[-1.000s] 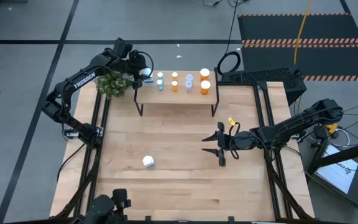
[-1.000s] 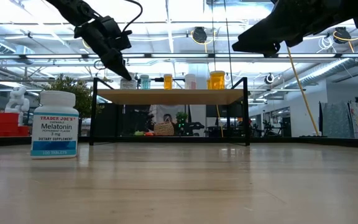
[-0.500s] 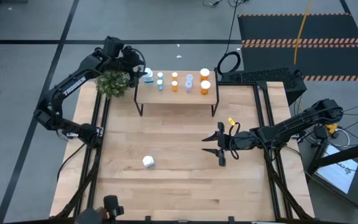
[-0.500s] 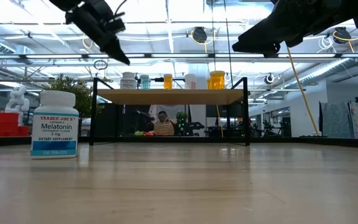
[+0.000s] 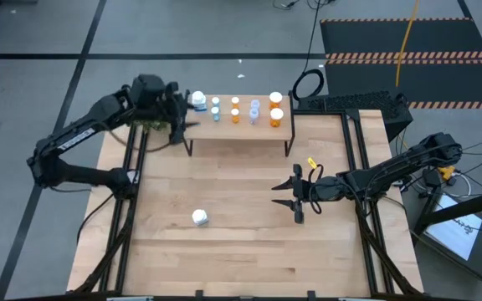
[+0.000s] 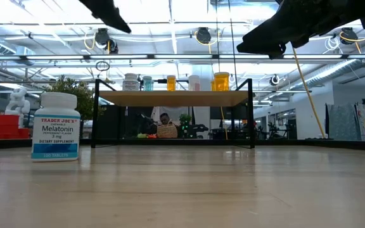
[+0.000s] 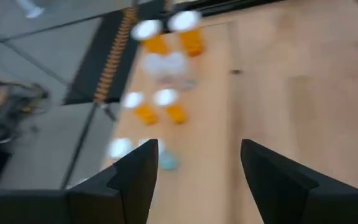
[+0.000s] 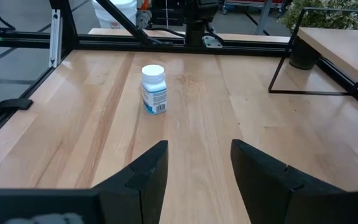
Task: Pick and place medicine bottles onto shelf by color
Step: Put the white medicine bottle on the shelf aligned with the white medicine bottle
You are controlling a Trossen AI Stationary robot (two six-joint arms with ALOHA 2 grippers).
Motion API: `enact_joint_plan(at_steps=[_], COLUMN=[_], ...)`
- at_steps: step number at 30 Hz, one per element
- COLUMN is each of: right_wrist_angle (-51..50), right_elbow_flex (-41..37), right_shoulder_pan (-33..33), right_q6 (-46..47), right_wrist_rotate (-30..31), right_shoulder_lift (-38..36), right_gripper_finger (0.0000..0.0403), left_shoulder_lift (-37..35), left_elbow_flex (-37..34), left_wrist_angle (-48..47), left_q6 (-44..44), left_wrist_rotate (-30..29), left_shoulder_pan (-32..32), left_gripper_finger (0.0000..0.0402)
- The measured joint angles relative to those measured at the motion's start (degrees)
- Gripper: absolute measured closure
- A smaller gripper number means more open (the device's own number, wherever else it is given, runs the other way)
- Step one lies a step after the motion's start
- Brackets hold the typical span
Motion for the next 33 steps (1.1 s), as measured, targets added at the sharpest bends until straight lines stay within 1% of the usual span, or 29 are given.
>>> enact_joint_plan(at_steps=[2,4,6,14,18,21,26,33], right_wrist_angle=[-0.03,-0.26,-0.63,-1.29,-1.42,-1.44,-1.44,-1.42], right_elbow_flex=[0.0,0.0,0.02,0.0,0.02,0.02,0.02,0.02], right_shoulder_pan=[0.0,0.0,0.0,0.0,0.0,0.0,0.0,-0.09], right_q6=[0.15,0.63,1.02,1.61,1.61,1.61,1.37,-1.6], right_wrist_rotate=[0.0,-0.02,-0.02,0.04,0.07,0.09,0.31,0.46], right_shoulder_lift=[0.0,0.0,0.0,0.0,-0.01,0.0,0.0,0.0], right_gripper_finger=[0.0234,0.0234,0.0234,0.0234,0.0234,0.0234,0.0234,0.0234], left_shoulder_lift=[-1.17,-1.85,-2.23,-3.28,-3.37,-3.37,-3.37,-3.37], left_elbow_flex=[0.0,-0.19,-1.55,-12.03,-17.6,-20.43,-23.27,-26.94], left_wrist_angle=[-3.1,-5.78,-6.46,-5.49,-0.64,2.33,5.99,10.65], left_q6=[-2.38,-5.03,-8.01,-19.92,-25.47,-29.11,-35.74,-43.98], left_wrist_rotate=[-1.31,-4.15,-7.77,-19.31,-23.47,-26.57,-32.95,-40.69], left_shoulder_pan=[-3.69,-8.08,-12.72,-28.07,-34.87,-39.91,-47.28,-56.75], left_gripper_finger=[0.0172,0.0172,0.0172,0.0172,0.0172,0.0172,0.0172,0.0172])
